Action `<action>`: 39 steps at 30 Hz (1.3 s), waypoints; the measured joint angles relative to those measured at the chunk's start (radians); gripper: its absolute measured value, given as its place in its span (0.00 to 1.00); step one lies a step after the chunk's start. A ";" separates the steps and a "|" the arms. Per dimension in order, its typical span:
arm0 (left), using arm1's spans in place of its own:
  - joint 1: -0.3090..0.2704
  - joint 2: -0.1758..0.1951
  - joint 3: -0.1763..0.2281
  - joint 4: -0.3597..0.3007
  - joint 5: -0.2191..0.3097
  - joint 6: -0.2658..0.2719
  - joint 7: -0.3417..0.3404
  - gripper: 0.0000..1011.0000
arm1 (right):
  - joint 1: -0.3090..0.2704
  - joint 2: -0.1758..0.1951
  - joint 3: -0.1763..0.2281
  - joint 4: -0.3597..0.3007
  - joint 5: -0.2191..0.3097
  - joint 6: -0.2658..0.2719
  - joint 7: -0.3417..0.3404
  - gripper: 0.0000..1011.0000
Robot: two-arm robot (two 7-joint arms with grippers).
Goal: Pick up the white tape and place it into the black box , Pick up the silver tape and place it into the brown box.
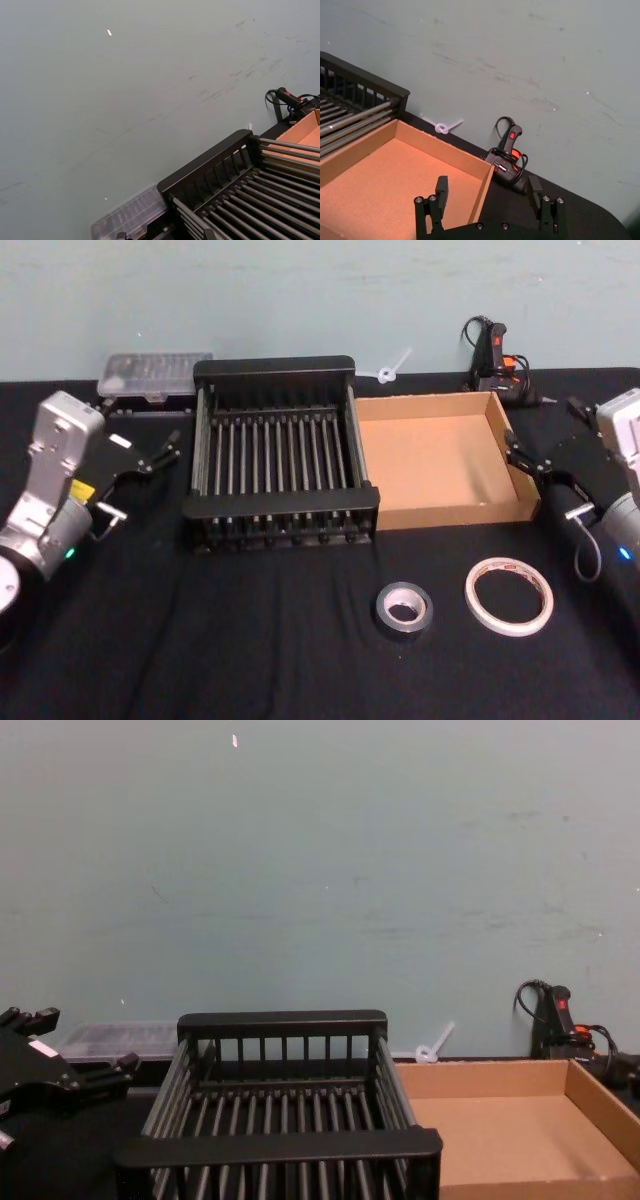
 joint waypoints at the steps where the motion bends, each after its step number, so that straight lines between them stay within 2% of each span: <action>1: 0.000 0.000 0.000 0.000 0.000 0.000 0.000 0.99 | -0.003 0.001 0.004 -0.005 0.002 0.001 0.004 0.99; 10: 0.000 0.000 0.000 0.000 0.000 0.000 0.000 0.99 | -0.060 0.038 0.058 -0.094 0.058 0.047 0.066 0.99; 17: 0.000 0.000 0.000 0.000 0.000 0.000 0.000 0.99 | -0.142 0.101 0.119 -0.200 0.132 0.117 0.135 0.99; 22: 0.000 0.000 0.000 0.000 0.000 0.000 0.000 0.99 | -0.186 0.132 0.147 -0.243 0.169 0.156 0.170 0.99; 23: 0.000 0.000 0.000 0.000 0.000 0.000 0.000 0.99 | -0.209 0.148 0.161 -0.265 0.184 0.176 0.187 0.99; 32: 0.000 0.000 0.000 0.000 0.000 0.000 0.000 0.99 | -0.274 0.180 0.186 -0.303 0.195 0.221 0.227 0.99; 39: 0.000 0.000 0.000 0.000 0.000 0.000 0.000 0.99 | -0.294 0.178 0.184 -0.302 0.193 0.268 0.254 0.99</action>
